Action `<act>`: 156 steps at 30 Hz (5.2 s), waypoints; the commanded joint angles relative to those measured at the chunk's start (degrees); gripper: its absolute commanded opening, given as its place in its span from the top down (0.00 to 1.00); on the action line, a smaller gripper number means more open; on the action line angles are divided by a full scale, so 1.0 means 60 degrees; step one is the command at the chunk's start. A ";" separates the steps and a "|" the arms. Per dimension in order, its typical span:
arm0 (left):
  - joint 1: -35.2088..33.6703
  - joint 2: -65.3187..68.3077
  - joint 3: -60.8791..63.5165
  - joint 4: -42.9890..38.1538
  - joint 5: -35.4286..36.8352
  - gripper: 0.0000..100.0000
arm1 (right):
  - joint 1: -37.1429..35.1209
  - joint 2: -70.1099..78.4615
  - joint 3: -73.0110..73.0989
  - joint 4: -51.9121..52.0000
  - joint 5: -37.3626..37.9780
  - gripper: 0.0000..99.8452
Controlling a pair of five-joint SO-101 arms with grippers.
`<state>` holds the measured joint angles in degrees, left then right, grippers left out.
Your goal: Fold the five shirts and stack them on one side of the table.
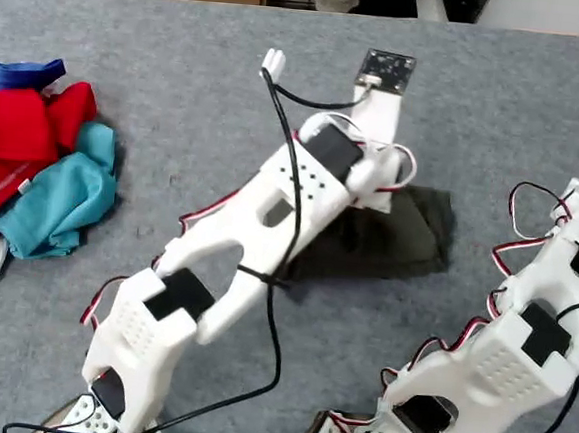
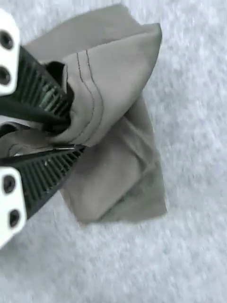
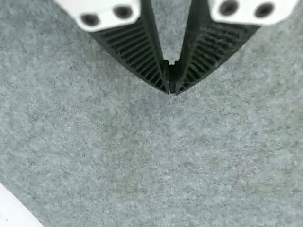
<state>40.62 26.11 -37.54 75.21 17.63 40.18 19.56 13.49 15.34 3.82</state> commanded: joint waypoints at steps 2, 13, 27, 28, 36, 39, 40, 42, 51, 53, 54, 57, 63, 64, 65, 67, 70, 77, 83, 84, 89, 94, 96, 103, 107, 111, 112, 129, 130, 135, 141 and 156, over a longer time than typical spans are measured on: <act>0.0352 0.0271 -0.0527 -0.0703 0.1172 0.86 | 0.0198 0.0051 -0.0740 -0.0205 0.0103 0.99; 0.0381 0.0974 -0.1333 -0.1363 0.1949 0.86 | 0.0300 0.0066 -0.0755 -0.0220 0.0088 0.99; -0.0527 0.1766 -0.1275 0.1201 0.0147 0.86 | 0.0711 0.0037 -0.0755 -0.0220 0.0029 0.99; -0.0425 0.1853 -0.1275 0.1143 0.0293 0.86 | 0.0872 0.0022 -0.0769 -0.0220 -0.0161 0.99; -0.0132 0.2718 -0.1773 0.0733 0.2828 0.86 | 0.1429 0.0110 -0.1018 -0.0161 -0.2022 0.99; -0.0117 0.2821 -0.2374 0.0791 0.3443 0.86 | 0.1414 0.0110 -0.1018 -0.0161 -0.2022 0.99; -0.0103 0.2821 -0.2564 0.0791 0.3604 0.86 | 0.1414 0.0110 -0.1018 -0.0161 -0.2022 0.99; -0.0103 0.2821 -0.2886 0.0791 0.4059 0.86 | 0.1414 0.0110 -0.1018 -0.0161 -0.2022 0.99; 0.0103 0.3231 -0.3853 0.0996 0.5846 0.86 | 0.1414 0.0725 -0.1780 0.0322 -0.2022 0.99; 0.0308 0.3392 -0.3853 0.1011 0.5846 0.86 | 0.1414 0.0886 -0.2132 0.0703 -0.2022 0.99; 0.0454 0.3451 -0.3839 0.1011 0.5846 0.86 | 0.1414 0.0945 -0.2293 0.0894 -0.2022 0.99; 0.0733 0.3509 -0.3780 0.1114 0.5846 0.81 | 0.1429 0.1136 -0.2645 0.1289 -0.2022 0.99; 0.0645 0.3597 -0.3751 0.1172 0.6212 0.78 | 0.1473 0.1209 -0.2762 0.1392 -0.2022 0.99; 0.0586 0.3670 -0.3766 0.1114 0.6227 0.78 | 0.1473 0.1209 -0.2762 0.1392 -0.2022 0.99; 0.0498 0.3773 -0.3853 0.1070 0.6227 0.78 | 0.1473 0.1209 -0.2762 0.1392 -0.2022 0.99; 0.0293 0.3978 -0.3853 0.0908 0.6242 0.78 | 0.1473 0.1209 -0.2762 0.1392 -0.2022 0.99; 0.0147 0.4227 -0.3853 0.0806 0.6242 0.78 | 0.1473 0.1209 -0.2762 0.1392 -0.2022 0.99; 0.0117 0.4813 -0.3868 0.0484 0.6242 0.78 | 0.1443 0.1194 -0.2762 0.1392 -0.2022 0.99; 0.0103 0.5136 -0.3853 -0.0469 0.6242 0.89 | 0.1429 0.1194 -0.2747 0.1392 -0.2022 0.99; 0.0103 0.5150 -0.3853 -0.0601 0.6242 0.91 | 0.1429 0.1194 -0.2747 0.1392 -0.2022 0.99; 0.0103 0.5150 -0.3971 -0.0908 0.6183 0.98 | 0.1429 0.1194 -0.2747 0.1392 -0.2022 0.99; 0.0132 0.5223 -0.4703 -0.0571 0.6183 0.98 | 0.1414 0.1194 -0.2733 0.1392 -0.2022 0.99; 0.0176 0.5223 -0.5128 -0.0381 0.6139 0.98 | 0.1414 0.1194 -0.2733 0.1392 -0.2022 0.99; 0.0205 0.5223 -0.5978 -0.0205 0.5963 0.98 | 0.1414 0.1194 -0.2718 0.1392 -0.2022 0.99; 0.0352 0.5238 -0.5978 -0.0586 0.5919 0.98 | 0.1414 0.1194 -0.2718 0.1392 -0.2022 0.99; 0.0703 0.5238 -0.5978 -0.1172 0.5905 0.98 | 0.1414 0.1194 -0.2718 0.1392 -0.2022 0.99; 0.0806 0.5238 -0.5978 -0.1333 0.5905 0.98 | 0.1414 0.1194 -0.2718 0.1392 -0.2022 0.99; 0.1158 0.5868 -0.5993 -0.3575 0.5905 0.98 | 0.1429 0.1223 -0.2762 0.1392 -0.2022 0.99; 0.1158 0.5868 -0.6095 -0.3604 0.5905 0.97 | 0.1429 0.1223 -0.2762 0.1392 -0.2022 0.99; 0.0923 0.5883 -0.6901 -0.3106 0.5905 0.90 | 0.1414 0.1194 -0.2747 0.1392 -0.2022 0.99; 0.0308 0.5941 -0.7766 -0.1582 0.5436 0.84 | 0.1253 0.1209 -0.2923 0.1744 -0.1905 0.99; -0.1832 0.6161 -0.9333 0.3238 0.2886 0.89 | 0.1077 0.1238 -0.3026 0.1919 -0.1480 0.99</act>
<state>32.09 62.86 -91.87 90.07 35.74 47.91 27.12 -0.22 26.51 -5.49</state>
